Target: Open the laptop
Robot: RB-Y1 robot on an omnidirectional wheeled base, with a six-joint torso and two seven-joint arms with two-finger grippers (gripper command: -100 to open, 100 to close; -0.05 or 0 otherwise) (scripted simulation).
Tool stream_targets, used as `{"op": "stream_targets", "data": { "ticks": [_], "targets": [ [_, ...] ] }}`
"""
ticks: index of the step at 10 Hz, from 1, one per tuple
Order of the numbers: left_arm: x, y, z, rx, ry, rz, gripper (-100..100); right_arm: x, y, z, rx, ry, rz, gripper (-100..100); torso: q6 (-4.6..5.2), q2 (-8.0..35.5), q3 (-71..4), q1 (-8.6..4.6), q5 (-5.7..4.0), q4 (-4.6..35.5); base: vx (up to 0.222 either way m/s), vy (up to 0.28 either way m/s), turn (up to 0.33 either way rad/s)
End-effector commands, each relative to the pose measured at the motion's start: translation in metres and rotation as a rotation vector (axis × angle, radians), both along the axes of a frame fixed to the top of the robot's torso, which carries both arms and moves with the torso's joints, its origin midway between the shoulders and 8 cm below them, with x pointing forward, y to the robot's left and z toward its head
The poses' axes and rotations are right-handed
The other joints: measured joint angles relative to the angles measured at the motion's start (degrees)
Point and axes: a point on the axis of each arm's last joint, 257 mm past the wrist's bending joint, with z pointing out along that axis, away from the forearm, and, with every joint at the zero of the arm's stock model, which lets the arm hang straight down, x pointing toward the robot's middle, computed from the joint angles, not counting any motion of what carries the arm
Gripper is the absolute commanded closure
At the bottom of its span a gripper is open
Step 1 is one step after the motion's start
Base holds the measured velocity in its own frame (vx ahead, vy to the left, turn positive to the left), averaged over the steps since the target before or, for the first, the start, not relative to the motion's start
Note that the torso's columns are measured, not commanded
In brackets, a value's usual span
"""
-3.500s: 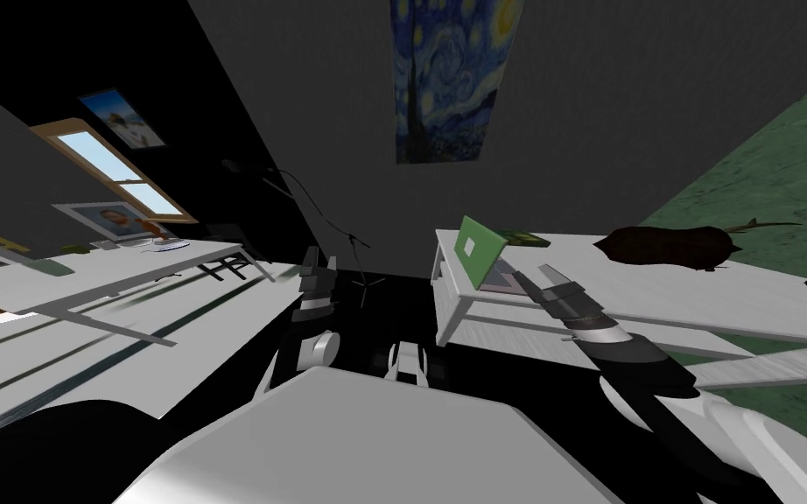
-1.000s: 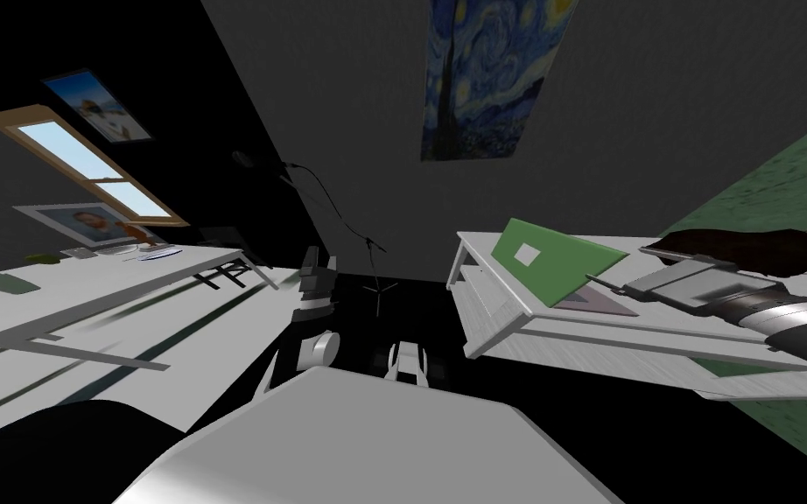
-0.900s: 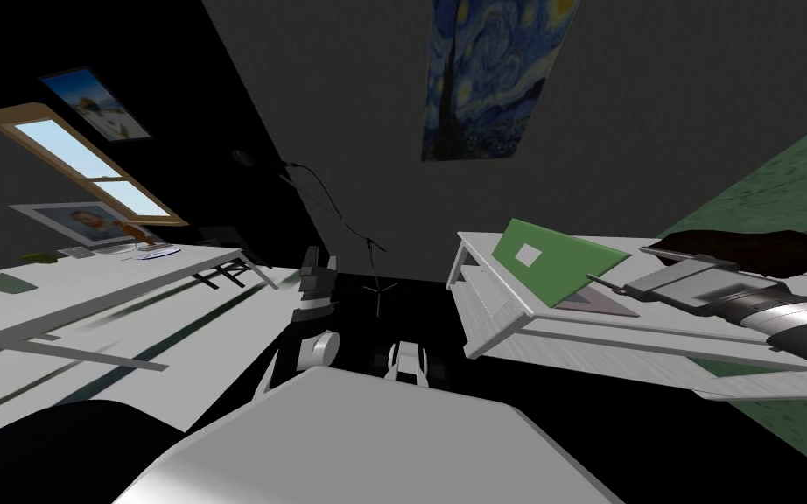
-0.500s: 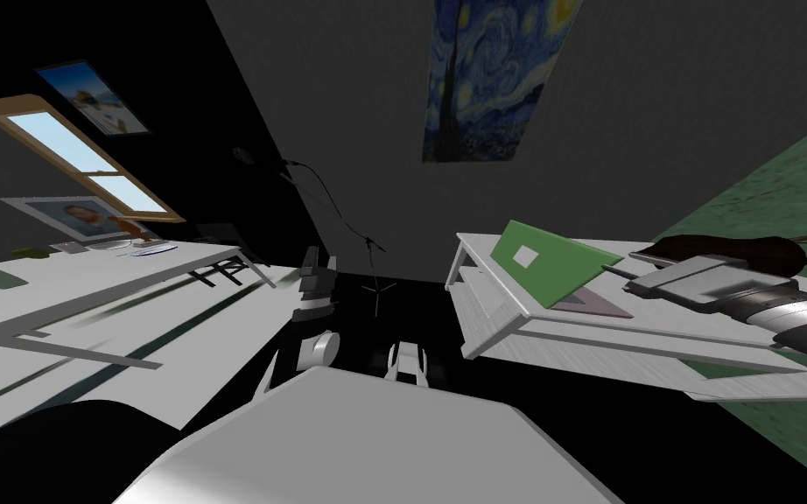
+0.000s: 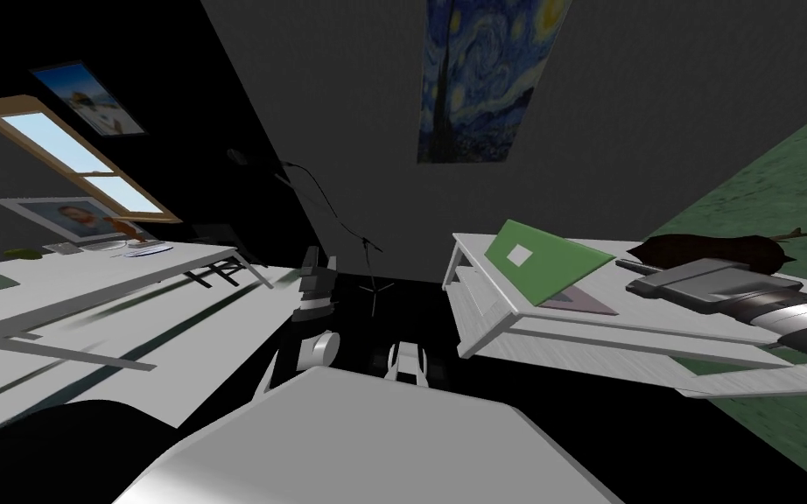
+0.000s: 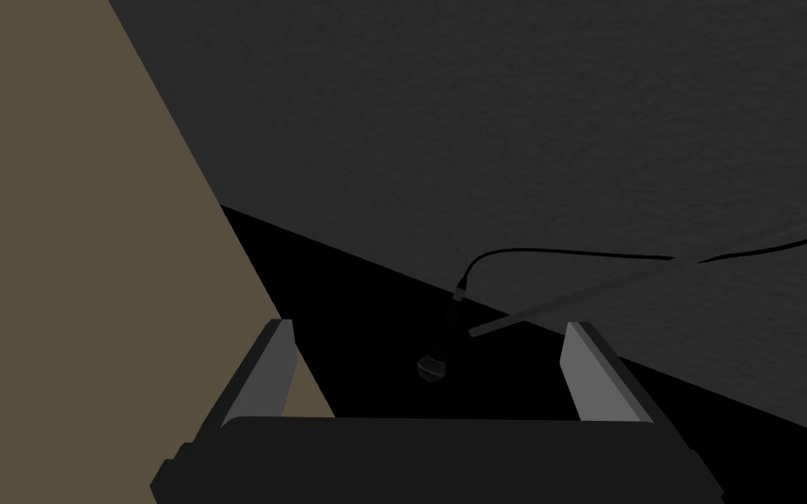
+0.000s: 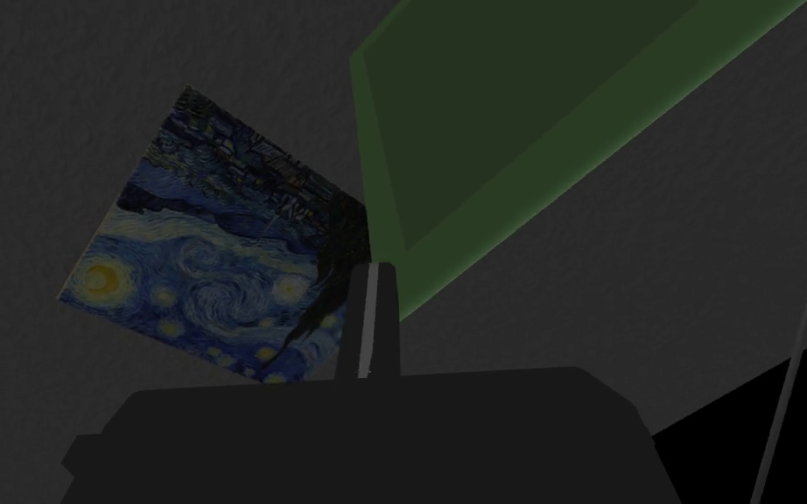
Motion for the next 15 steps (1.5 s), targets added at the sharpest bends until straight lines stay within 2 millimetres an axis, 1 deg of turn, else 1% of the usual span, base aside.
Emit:
{"op": "stream_targets", "data": {
  "ticks": [1, 2, 3, 4, 8, 9, 10, 11, 12, 13, 14, 15],
  "targets": [
    [0.0, 0.0, 0.0, 0.0, 0.0, 0.0, 0, 0.001, -0.006, -0.005, 0.11, 0.011, 0.0, 100, -0.05, 0.14, 0.05, 0.36, 0.28, 0.14, 0.006, -0.089, 0.0],
    [0.0, 0.0, 0.0, 0.0, 0.0, 0.0, 0, 0.0, -0.005, -0.004, 0.082, 0.01, 0.0, 100, -0.06, 0.21, 0.09, 0.59, 0.41, 0.19, 0.006, -0.046, 0.0],
    [0.0, 0.0, 0.0, 0.0, 0.0, 0.0, 0, 0.0, -0.002, 0.004, 0.022, 0.014, 0.001, -100, -0.07, 0.27, 0.12, 0.83, 0.49, 0.21, 0.009, 0.029, -0.016],
    [0.0, 0.0, 0.0, 0.0, 0.0, 0.0, 0, 0.0, 0.0, 0.007, -0.009, 0.015, 0.0, -100, -0.06, 0.27, 0.13, 1.02, 0.56, 0.22, 0.01, 0.064, -0.023],
    [0.0, 0.0, 0.0, 0.0, 0.0, 0.0, 0, -0.002, 0.007, 0.025, -0.166, 0.02, -0.002, -100, -0.06, 0.23, 0.1, 0.53, 0.4, 0.21, 0.011, 0.073, -0.016],
    [0.0, 0.0, 0.0, 0.0, 0.0, 0.0, 0, -0.002, 0.006, 0.022, -0.14, 0.02, -0.002, -100, -0.07, 0.19, 0.08, 0.54, 0.39, 0.19, 0.01, 0.035, -0.006],
    [0.0, 0.0, 0.0, 0.0, 0.0, 0.0, 0, -0.001, 0.0, 0.024, -0.146, 0.021, -0.016, -100, -0.07, 0.22, 0.09, 0.44, 0.37, 0.2, 0.001, 0.012, 0.147],
    [0.0, 0.0, 0.0, 0.0, 0.0, 0.0, 0, 0.0, -0.011, 0.026, -0.148, 0.023, -0.045, -100, -0.06, 0.26, 0.12, 0.43, 0.36, 0.21, -0.003, 0.014, 0.183],
    [0.0, 0.0, 0.0, 0.0, 0.0, 0.0, 0, -0.001, -0.004, 0.023, -0.148, 0.023, -0.029, -100, -0.12, 0.25, 0.11, 0.52, 0.39, 0.2, -0.001, 0.003, 0.054],
    [0.0, 0.0, 0.0, 0.0, 0.0, 0.0, 0, -0.001, 0.002, 0.024, -0.146, 0.021, -0.011, 100, -0.02, 0.25, 0.11, 0.56, 0.41, 0.21, 0.001, -0.008, -0.329],
    [0.0, 0.0, 0.0, 0.0, 0.0, 0.0, 0, -0.001, -0.001, 0.024, -0.146, 0.021, -0.021, 100, -0.05, 0.25, 0.12, 0.57, 0.41, 0.21, 0.001, -0.005, 0.002],
    [0.0, 0.0, 0.0, 0.0, 0.0, 0.0, 0, 0.0, -0.003, 0.021, -0.058, 0.022, -0.014, 100, -0.06, 0.24, 0.11, 0.59, 0.41, 0.21, 0.004, -0.053, 0.017]
  ]
}}
